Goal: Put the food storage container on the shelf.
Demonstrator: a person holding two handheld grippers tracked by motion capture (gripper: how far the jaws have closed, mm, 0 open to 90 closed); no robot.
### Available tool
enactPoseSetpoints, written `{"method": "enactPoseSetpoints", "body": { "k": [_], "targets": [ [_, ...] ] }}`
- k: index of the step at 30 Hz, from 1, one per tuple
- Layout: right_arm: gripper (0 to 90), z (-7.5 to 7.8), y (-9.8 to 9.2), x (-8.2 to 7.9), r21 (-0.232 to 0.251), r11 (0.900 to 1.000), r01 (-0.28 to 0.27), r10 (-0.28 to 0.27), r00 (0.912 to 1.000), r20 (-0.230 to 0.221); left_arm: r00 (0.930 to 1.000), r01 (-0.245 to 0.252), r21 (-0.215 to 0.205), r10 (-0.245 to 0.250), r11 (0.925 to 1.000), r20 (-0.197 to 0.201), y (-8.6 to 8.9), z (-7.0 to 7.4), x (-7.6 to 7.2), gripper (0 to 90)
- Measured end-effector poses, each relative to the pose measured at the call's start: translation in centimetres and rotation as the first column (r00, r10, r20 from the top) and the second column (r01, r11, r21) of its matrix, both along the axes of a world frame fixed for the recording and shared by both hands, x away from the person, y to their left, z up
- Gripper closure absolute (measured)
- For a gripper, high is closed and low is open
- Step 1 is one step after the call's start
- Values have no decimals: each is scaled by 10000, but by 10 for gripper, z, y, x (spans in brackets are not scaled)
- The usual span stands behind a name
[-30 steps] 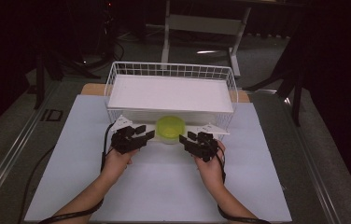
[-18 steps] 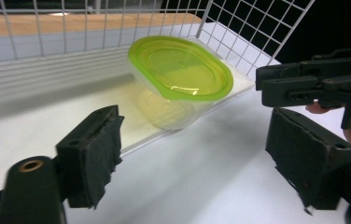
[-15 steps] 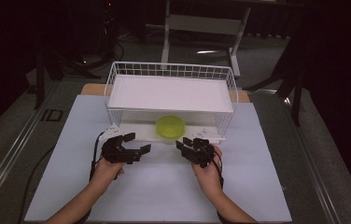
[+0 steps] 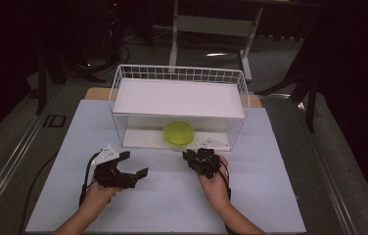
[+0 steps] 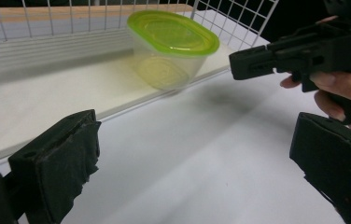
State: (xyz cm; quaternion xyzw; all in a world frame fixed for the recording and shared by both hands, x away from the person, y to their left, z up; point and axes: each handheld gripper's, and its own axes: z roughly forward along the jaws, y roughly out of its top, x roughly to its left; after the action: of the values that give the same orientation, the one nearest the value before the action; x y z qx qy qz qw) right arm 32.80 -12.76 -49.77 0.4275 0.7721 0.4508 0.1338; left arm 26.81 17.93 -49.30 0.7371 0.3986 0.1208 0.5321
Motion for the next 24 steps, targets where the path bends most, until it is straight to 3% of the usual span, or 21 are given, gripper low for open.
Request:
{"method": "enactPoseSetpoints", "body": {
  "k": [5, 10, 14, 24],
  "targets": [
    [809, -4, 3, -2, -98, 9999, -30, 29, 10000, -61, 9999, 164, -430, -163, 9989, 32, 4, 0, -14, 25],
    [853, -5, 5, -2, -147, 9999, -7, 6, 10000, -96, 9996, 249, -269, -245, 9993, 136, 4, -3, -27, 24],
    [874, -6, 7, 1, -234, 9997, 15, -17, 10000, -89, 9983, 408, -392, -391, 9984, 439, 7, -5, -33, 24],
    [889, -11, 9, 12, -240, 9991, 351, -356, 9991, -209, 9939, 615, -170, -597, 9980, 929, 8, -6, -41, 25]
  ]
}}
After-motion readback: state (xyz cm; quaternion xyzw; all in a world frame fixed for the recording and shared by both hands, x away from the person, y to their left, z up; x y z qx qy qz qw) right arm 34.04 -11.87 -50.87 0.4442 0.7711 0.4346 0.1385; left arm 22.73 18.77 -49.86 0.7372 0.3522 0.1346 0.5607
